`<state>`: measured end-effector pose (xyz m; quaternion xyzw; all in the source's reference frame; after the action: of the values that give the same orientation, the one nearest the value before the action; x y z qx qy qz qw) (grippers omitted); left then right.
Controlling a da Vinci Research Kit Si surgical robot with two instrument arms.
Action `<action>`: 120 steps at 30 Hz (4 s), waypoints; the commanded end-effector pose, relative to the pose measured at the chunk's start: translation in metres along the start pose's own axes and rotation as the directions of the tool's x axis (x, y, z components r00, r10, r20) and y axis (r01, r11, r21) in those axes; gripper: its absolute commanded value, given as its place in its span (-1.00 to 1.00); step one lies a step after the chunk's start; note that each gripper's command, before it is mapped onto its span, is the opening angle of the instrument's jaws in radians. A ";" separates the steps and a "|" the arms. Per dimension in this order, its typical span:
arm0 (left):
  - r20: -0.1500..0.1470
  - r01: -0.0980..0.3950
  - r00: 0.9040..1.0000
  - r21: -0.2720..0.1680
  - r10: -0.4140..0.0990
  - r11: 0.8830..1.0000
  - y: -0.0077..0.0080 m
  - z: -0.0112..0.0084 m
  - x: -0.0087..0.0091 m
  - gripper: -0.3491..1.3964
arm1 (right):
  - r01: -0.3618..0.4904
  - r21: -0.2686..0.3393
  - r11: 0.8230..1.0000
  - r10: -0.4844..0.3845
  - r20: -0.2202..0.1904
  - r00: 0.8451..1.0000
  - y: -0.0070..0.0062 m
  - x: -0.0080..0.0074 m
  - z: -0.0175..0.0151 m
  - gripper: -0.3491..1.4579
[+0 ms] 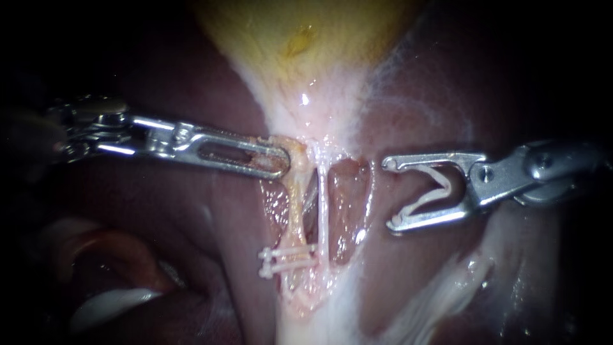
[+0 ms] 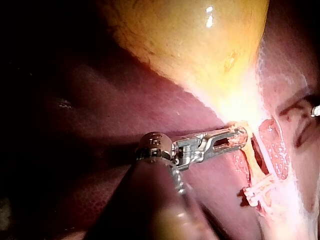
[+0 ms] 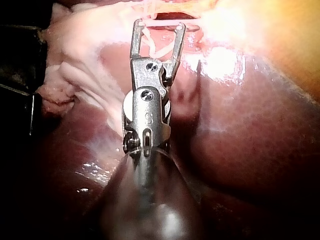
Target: Clipping third clip left tube
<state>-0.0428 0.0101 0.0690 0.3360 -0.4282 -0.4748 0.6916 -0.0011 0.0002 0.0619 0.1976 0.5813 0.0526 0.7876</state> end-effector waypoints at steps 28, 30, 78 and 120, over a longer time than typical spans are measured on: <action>0.026 0.028 0.999 0.028 -0.029 0.999 -0.0063 -0.0059 -0.0017 -1.00 | -0.031 -0.007 0.999 0.031 0.000 1.000 -0.0008 0.0000 0.0014 -0.08; 0.026 0.028 0.999 0.027 -0.029 0.999 -0.0063 -0.0058 -0.0017 -1.00 | -0.058 -0.009 0.998 0.058 0.004 0.998 -0.0009 -0.0003 0.0023 -0.08; 0.022 0.030 0.999 0.033 -0.030 0.999 -0.0074 -0.0056 -0.0015 -1.00 | -0.381 0.149 0.912 0.396 -0.085 0.914 0.0013 -0.0064 0.0194 -0.08; 0.020 0.028 0.999 0.037 -0.029 0.999 -0.0056 -0.0055 -0.0020 -1.00 | -0.550 0.263 0.793 0.600 -0.180 0.779 0.0051 -0.0056 0.0173 -1.00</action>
<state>-0.0403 0.0105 0.0614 0.3498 -0.4390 -0.4800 0.6742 0.0139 -0.0011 0.0730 0.4357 0.5889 0.2605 0.6289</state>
